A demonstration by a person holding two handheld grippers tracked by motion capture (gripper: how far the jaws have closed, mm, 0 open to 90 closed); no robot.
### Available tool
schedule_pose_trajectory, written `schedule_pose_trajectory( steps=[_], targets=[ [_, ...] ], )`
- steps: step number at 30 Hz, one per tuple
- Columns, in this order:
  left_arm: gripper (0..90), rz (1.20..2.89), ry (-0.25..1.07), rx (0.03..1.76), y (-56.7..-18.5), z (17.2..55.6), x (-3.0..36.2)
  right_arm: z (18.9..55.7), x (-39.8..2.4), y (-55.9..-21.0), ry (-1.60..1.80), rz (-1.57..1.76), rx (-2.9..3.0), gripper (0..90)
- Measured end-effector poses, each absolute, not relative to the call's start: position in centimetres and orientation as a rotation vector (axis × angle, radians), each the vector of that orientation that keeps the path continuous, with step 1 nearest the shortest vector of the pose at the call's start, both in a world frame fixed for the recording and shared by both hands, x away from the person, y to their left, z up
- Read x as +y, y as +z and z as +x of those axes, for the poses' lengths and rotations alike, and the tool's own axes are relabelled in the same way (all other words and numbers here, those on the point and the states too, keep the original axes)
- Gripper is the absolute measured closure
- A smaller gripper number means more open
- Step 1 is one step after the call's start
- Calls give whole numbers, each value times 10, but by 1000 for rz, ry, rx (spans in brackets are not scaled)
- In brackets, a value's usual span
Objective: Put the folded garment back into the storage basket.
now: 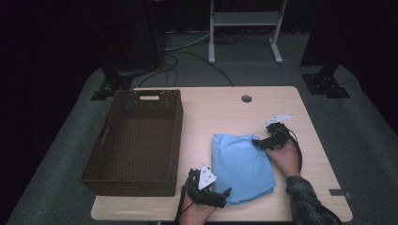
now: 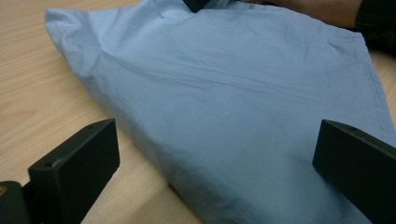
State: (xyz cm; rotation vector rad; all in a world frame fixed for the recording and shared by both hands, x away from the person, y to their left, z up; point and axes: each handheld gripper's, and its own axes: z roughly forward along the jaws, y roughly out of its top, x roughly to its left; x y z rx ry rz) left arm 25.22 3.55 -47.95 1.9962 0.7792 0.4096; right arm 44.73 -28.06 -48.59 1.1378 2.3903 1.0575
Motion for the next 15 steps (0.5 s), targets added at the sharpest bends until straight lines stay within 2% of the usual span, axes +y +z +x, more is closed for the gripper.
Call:
schedule_pose_trajectory(
  steps=[15],
  targets=[
    [0,2104,385,778,-482,243,24,447,-281,-486,1058,1138,2390,4]
  ],
)
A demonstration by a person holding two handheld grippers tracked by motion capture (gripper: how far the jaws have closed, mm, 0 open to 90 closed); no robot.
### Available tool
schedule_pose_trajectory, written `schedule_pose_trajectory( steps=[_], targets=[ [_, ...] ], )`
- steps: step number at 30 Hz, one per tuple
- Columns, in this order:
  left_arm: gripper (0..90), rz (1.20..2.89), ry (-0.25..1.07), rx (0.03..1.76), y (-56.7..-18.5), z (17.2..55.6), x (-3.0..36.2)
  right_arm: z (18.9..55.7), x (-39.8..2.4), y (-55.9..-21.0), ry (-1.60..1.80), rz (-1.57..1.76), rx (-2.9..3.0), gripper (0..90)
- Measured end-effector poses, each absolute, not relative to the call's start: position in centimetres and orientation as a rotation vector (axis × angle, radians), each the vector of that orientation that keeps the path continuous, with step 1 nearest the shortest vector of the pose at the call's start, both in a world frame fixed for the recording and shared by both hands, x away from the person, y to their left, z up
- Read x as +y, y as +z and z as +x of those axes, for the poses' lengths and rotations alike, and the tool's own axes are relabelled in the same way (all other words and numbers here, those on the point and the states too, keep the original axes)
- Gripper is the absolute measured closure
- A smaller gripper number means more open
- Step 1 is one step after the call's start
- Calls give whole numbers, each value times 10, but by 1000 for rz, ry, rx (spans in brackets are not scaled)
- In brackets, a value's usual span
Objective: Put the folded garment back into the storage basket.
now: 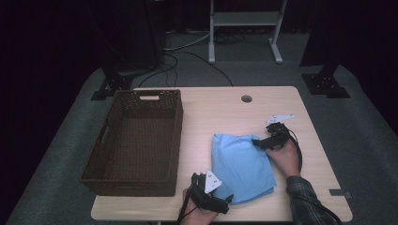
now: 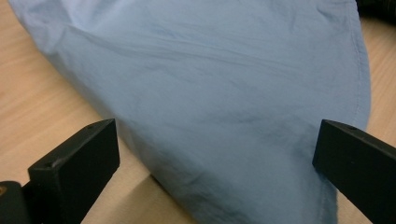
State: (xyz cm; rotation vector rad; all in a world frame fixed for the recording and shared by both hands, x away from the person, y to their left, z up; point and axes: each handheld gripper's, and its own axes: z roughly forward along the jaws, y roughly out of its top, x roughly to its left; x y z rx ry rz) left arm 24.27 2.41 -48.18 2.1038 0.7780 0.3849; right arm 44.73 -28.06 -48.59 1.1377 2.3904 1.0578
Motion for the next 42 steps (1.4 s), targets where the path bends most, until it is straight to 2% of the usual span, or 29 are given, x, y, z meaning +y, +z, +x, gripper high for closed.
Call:
schedule_pose_trajectory(
  steps=[9,13,19,24,39,42],
  targets=[
    [0,2184,387,798,-484,239,15,447,-281,-486,1058,1138,2390,4],
    [0,2223,345,824,-486,241,13,447,-281,-486,1058,1138,2390,4],
    [0,2225,359,827,-486,240,12,447,-281,-486,1058,1137,2390,4],
    [69,2204,366,821,-485,237,15,447,-281,-486,1055,1144,2386,4],
    [561,2142,392,812,-483,231,23,448,-280,-486,1055,1141,2386,4],
    [708,2135,403,822,-483,232,23,448,-280,-486,1057,1139,2390,3]
  ],
)
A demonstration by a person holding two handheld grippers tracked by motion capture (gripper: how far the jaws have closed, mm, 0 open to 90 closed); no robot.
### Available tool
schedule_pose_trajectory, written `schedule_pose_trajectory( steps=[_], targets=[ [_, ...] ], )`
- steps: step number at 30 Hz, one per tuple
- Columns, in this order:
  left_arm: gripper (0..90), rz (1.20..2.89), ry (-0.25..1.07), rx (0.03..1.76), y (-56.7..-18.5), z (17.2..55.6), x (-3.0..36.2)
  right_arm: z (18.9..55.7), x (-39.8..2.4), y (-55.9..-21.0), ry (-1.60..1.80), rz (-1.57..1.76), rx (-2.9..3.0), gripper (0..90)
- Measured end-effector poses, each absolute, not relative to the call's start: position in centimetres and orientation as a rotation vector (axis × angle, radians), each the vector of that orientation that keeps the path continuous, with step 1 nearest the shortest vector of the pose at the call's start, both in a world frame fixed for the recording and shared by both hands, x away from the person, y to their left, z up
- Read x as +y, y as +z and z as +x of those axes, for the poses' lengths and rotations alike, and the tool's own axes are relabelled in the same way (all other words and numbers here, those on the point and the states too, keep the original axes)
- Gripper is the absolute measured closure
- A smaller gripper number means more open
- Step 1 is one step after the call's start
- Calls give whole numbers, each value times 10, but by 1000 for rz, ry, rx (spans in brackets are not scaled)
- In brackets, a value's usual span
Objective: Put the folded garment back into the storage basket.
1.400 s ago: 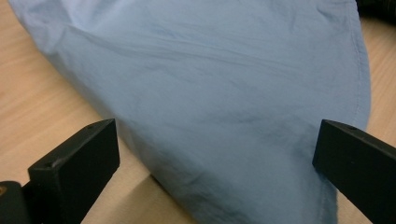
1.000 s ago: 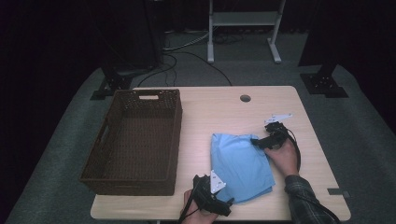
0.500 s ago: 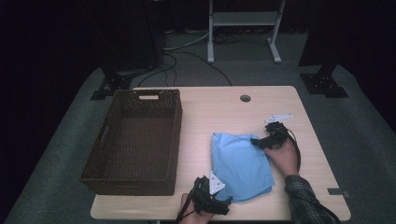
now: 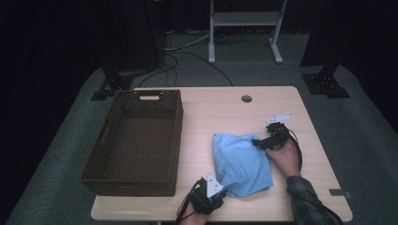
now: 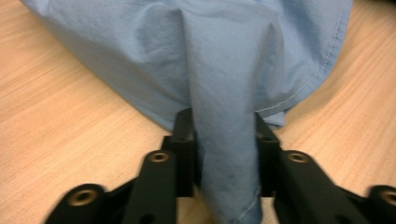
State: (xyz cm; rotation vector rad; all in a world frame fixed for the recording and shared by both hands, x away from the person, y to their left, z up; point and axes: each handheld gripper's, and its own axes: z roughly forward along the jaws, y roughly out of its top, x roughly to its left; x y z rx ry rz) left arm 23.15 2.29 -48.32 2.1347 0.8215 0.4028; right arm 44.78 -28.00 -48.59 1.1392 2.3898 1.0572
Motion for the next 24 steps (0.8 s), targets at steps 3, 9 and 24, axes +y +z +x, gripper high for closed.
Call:
schedule_pose_trajectory(
  steps=[3,9,24],
  targets=[
    [739,2136,407,821,-483,231,22,448,-279,-486,1063,1136,2395,4],
    [741,2130,400,828,-483,232,23,445,-282,-484,1161,1108,2444,60],
    [741,2118,408,841,-484,230,23,432,-269,-481,1213,1006,2502,469]
  ],
)
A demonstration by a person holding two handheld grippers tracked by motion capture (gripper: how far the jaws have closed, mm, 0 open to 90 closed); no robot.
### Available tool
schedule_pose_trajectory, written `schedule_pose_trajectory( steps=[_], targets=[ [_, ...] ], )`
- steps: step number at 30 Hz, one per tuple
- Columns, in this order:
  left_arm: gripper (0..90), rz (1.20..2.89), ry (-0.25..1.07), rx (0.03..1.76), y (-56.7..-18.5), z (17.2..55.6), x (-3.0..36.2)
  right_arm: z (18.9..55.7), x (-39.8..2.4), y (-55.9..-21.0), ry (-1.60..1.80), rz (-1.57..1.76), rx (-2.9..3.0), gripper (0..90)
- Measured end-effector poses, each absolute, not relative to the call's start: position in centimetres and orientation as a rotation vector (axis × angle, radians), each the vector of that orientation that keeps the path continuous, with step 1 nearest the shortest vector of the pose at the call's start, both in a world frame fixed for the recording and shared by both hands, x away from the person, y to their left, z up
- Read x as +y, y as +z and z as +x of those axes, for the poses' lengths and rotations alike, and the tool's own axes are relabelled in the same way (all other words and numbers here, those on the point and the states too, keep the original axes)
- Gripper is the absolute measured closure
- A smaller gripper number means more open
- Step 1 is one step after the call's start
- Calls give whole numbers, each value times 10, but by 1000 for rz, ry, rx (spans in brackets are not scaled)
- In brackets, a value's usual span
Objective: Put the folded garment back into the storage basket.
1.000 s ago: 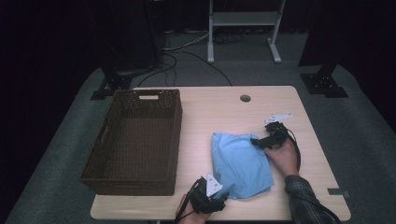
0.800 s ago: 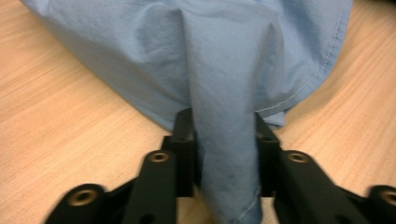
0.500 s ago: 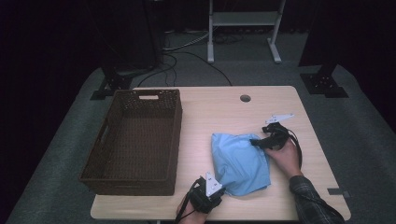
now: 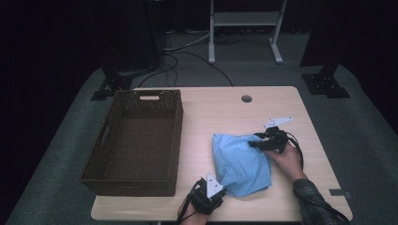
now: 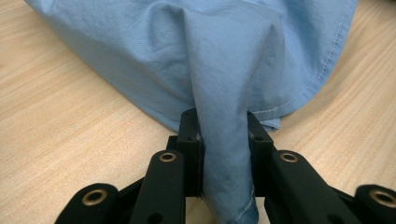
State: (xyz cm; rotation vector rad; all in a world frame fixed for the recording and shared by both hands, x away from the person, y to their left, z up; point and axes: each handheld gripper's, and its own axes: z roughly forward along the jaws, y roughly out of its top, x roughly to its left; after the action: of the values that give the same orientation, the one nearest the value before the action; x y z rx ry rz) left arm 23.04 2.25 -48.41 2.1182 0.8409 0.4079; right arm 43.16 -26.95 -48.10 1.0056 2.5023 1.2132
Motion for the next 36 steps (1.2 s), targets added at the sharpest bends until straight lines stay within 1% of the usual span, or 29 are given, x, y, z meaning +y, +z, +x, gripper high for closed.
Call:
schedule_pose_trajectory(
  steps=[1,7,9,12,19,32,36],
  targets=[
    [741,2120,408,842,-484,230,23,431,-268,-481,1204,1000,2504,497],
    [748,2116,414,850,-484,230,22,429,-270,-480,1225,1034,2527,734],
    [754,2112,409,856,-483,231,22,429,-269,-479,1230,1038,2536,788],
    [763,2101,401,866,-481,233,23,430,-267,-478,1216,1056,2543,806],
    [774,2025,423,881,-481,238,26,433,-264,-476,1186,1102,2534,810],
    [776,1861,566,794,-478,239,28,436,-255,-471,1119,1163,2541,822],
    [776,1808,577,778,-478,241,28,434,-252,-470,1100,1158,2554,823]
  ],
)
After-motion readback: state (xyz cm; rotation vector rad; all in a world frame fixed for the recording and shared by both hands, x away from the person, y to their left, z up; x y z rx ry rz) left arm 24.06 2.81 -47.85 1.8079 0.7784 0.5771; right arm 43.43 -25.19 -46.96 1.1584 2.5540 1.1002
